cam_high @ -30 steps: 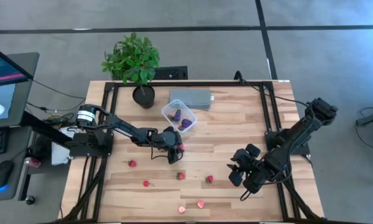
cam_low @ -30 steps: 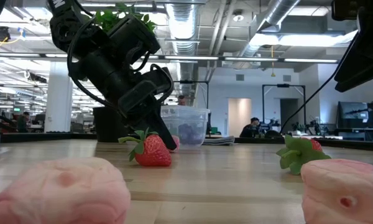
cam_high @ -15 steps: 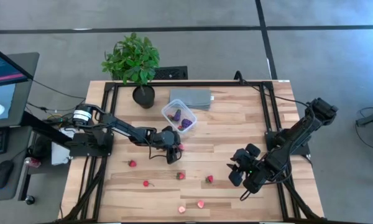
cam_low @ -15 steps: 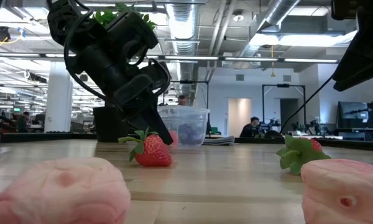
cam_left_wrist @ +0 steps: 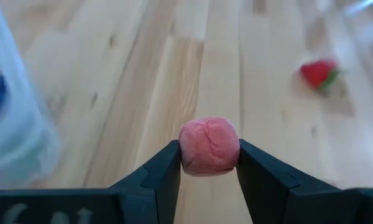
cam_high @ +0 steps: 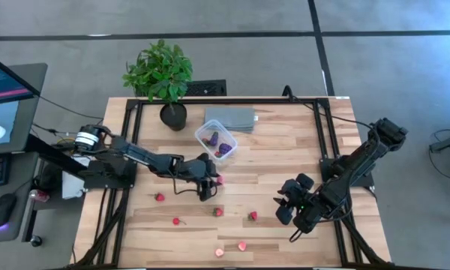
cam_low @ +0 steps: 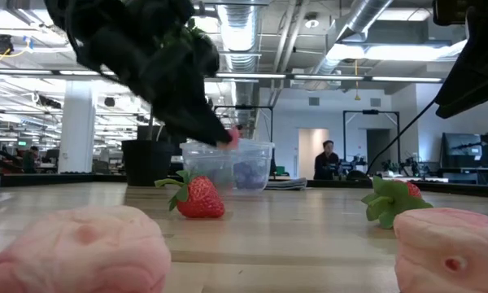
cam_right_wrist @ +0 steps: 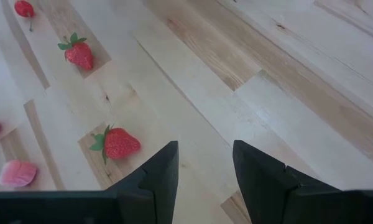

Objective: Pick and placing Produce into tupperware
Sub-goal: Put the pink peach into the transparent bin, then put the red strawberry into the transparent bin

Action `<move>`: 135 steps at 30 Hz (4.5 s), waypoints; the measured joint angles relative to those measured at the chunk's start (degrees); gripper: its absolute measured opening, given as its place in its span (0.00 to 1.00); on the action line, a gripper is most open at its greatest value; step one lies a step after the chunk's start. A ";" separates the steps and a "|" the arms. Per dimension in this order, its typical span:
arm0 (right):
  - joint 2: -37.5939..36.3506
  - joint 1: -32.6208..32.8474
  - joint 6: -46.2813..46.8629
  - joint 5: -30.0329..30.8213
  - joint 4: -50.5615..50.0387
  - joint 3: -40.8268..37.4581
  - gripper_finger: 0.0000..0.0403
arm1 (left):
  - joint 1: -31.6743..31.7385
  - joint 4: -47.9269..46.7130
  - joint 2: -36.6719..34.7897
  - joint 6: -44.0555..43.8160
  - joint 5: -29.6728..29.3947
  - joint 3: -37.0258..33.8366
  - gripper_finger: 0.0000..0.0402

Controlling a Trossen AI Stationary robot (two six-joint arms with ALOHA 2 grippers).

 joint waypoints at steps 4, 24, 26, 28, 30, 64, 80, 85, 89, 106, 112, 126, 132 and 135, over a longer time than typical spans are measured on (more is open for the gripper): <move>0.00 0.00 -0.03 0.00 -0.01 0.00 0.43 | -0.47 -2.41 -5.57 1.77 -4.52 0.09 0.34; 0.00 -1.14 -0.52 0.22 0.46 0.00 0.43 | 16.07 -10.76 -13.08 5.04 -5.40 0.09 0.34; 0.00 -1.14 -0.53 0.22 0.46 0.00 0.43 | 17.58 -10.76 -13.08 4.29 -5.03 0.09 0.34; 0.00 -1.16 -0.93 0.22 0.44 0.00 0.43 | 18.94 -11.11 -13.08 3.82 -4.47 0.25 0.34; 0.00 -1.51 -1.80 0.22 0.42 0.00 0.43 | 20.15 -11.98 -12.85 3.79 -3.85 1.22 0.34; 0.00 -4.09 -4.61 0.20 0.61 -0.02 0.43 | 23.44 -13.71 -4.71 6.03 -0.95 6.88 0.47; 0.00 -4.13 -5.03 0.20 0.35 -0.02 0.43 | 17.94 -27.09 -21.08 11.82 8.07 6.75 0.53; 0.00 -4.49 -5.07 0.39 -0.01 -0.02 0.43 | 12.04 -30.33 -27.86 11.74 7.44 5.64 0.53; 0.00 -4.89 -5.22 0.39 0.02 -0.02 0.43 | 6.99 -36.62 -30.26 8.23 4.76 4.61 0.53; 0.00 -6.77 -9.61 -0.02 0.68 -0.02 0.43 | -12.90 -64.98 -31.81 -7.16 0.05 4.59 0.53; 0.00 -8.22 -12.20 -0.04 0.82 -0.02 0.43 | -18.52 -68.72 -31.77 -9.46 0.51 4.59 0.53; 0.00 -11.30 -15.72 -0.02 2.16 -0.02 0.43 | -24.22 -69.21 -26.52 -6.64 0.14 4.59 0.53; 0.00 -11.19 -15.58 -0.04 2.19 -0.02 0.43 | -24.32 -69.43 -20.32 -3.47 2.03 4.57 0.53; 0.00 -11.19 -15.57 -0.04 2.20 -0.02 0.43 | -24.34 -69.56 -17.54 -1.94 2.14 4.57 0.53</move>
